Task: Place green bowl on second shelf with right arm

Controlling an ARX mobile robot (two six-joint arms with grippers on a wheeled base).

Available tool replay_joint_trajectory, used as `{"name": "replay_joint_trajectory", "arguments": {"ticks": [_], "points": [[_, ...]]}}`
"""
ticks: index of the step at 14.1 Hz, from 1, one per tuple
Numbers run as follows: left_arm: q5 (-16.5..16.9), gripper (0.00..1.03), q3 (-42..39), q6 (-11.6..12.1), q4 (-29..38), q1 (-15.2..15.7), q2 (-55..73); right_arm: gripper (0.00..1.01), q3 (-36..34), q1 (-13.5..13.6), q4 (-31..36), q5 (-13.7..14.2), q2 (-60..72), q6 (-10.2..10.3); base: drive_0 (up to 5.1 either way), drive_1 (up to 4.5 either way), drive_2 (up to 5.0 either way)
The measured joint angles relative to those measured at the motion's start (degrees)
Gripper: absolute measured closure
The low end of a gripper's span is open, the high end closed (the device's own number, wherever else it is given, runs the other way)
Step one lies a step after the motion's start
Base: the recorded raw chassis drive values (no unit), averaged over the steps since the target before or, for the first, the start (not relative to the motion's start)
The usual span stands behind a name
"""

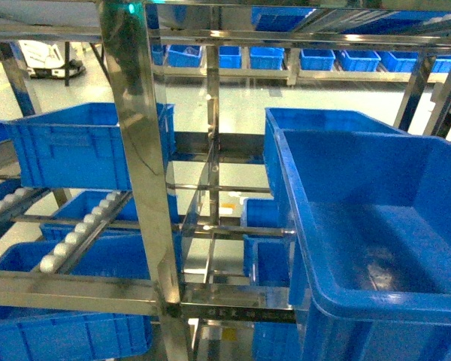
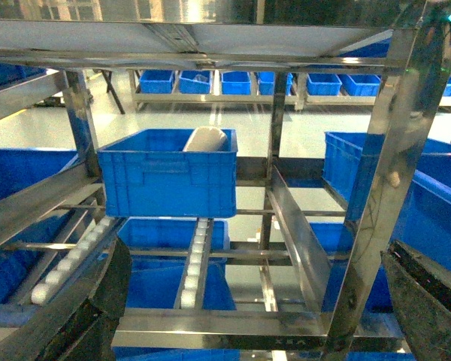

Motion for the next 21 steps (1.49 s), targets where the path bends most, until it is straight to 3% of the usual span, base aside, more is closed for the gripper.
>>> {"name": "replay_joint_trajectory", "arguments": {"ticks": [2,4,7,9,13,16,18,21], "points": [[-0.02,0.05,0.00,-0.02,0.00,0.00,0.00,0.99,0.07,-3.45,6.19,-3.87,7.89,-0.09,0.0,0.00,0.0],[-0.02,0.05,0.00,-0.02,0.00,0.00,0.00,0.99,1.29,-5.25,14.53,-7.61,19.65,-1.01,0.0,0.00,0.0],[0.00,0.05,0.00,0.00,0.00,0.00,0.00,0.99,4.57,-7.52,21.59,-10.14,32.89,-2.73,0.0,0.00,0.0],[0.00,0.05,0.00,0.00,-0.02,0.00,0.00,0.99,4.70,-8.20,21.77,-11.32,38.18,-3.80,0.0,0.00,0.0],[-0.02,0.05,0.00,-0.02,0.00,0.00,0.00,0.99,5.22,-8.17,27.71,-12.76,48.13,-5.14,0.0,0.00,0.0],[0.00,0.05,0.00,-0.02,0.00,0.00,0.00,0.99,9.97,-8.63,29.64,-14.86,59.95,-6.34,0.0,0.00,0.0],[0.00,0.05,0.00,-0.02,-0.02,0.00,0.00,0.99,20.37,-11.30,24.24,-17.84,69.70,-6.32,0.0,0.00,0.0],[-0.02,0.05,0.00,-0.02,0.00,0.00,0.00,0.99,24.68,-12.09,20.39,-19.58,72.83,-6.08,0.0,0.00,0.0]]}}
